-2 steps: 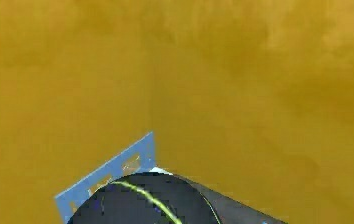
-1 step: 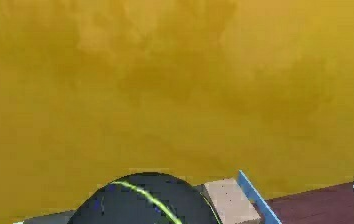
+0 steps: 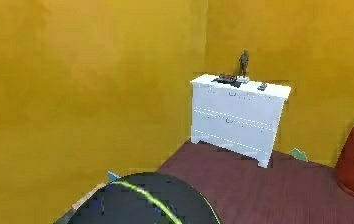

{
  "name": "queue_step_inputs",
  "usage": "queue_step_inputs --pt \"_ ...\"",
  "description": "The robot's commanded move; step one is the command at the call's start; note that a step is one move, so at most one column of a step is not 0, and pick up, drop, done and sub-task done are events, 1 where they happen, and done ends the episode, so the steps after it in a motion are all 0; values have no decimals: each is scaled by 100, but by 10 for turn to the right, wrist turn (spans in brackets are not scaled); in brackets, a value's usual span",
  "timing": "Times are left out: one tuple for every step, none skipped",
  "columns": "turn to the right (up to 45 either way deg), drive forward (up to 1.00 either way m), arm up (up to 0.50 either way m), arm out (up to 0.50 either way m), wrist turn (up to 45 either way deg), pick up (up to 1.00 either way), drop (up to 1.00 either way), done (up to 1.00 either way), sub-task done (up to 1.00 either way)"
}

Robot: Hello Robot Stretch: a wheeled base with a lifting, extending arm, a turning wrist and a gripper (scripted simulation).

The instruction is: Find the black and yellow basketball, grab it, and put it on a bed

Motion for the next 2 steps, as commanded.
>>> queue_step_inputs --pt "450 0 0 0 0 0 0 0 0" --pt "240 0 0 0 0 0 0 0 0"
